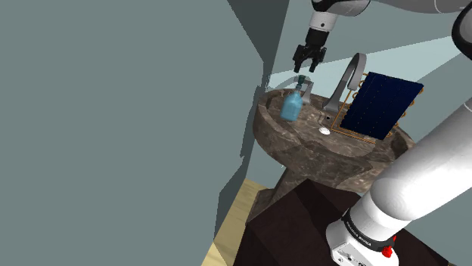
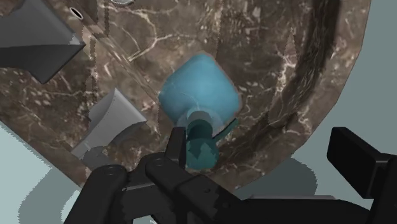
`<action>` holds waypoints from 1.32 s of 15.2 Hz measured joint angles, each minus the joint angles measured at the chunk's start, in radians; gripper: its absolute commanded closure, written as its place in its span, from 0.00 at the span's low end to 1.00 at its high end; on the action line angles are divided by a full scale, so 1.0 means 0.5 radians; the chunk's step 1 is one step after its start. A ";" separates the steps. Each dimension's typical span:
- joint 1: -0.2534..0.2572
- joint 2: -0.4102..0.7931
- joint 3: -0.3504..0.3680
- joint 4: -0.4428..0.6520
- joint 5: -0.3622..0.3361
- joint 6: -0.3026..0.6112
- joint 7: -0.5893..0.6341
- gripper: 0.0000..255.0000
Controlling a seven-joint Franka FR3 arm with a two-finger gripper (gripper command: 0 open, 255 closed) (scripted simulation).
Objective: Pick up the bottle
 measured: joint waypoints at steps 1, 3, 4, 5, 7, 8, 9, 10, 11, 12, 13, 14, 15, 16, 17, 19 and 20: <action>-0.011 0.057 -0.017 0.053 0.019 -0.008 -0.031 0.00; -0.044 0.211 -0.058 0.188 0.069 -0.011 -0.110 0.00; -0.053 0.249 -0.067 0.210 0.082 -0.003 -0.129 0.00; -0.060 0.278 -0.072 0.225 0.091 0.008 -0.144 0.00; -0.063 0.295 -0.075 0.196 0.097 0.051 -0.154 0.00; -0.064 0.303 -0.075 0.176 0.100 0.077 -0.157 0.00; -0.061 0.299 -0.073 0.140 0.099 0.110 -0.155 0.00; -0.061 0.308 -0.073 0.121 0.102 0.138 -0.156 0.00; -0.063 0.312 -0.074 0.108 0.104 0.153 -0.160 0.00; -0.062 0.308 -0.074 0.093 0.102 0.165 -0.160 1.00; -0.062 0.305 -0.074 0.085 0.102 0.171 -0.160 1.00; -0.062 0.304 -0.074 0.082 0.102 0.174 -0.160 1.00; -0.062 0.303 -0.074 0.080 0.102 0.176 -0.160 1.00; -0.062 0.303 -0.074 0.079 0.102 0.177 -0.161 1.00; -0.062 0.302 -0.074 0.078 0.101 0.178 -0.161 1.00; -0.062 0.302 -0.074 0.078 0.101 0.178 -0.161 1.00; -0.062 0.302 -0.074 0.078 0.101 0.179 -0.161 1.00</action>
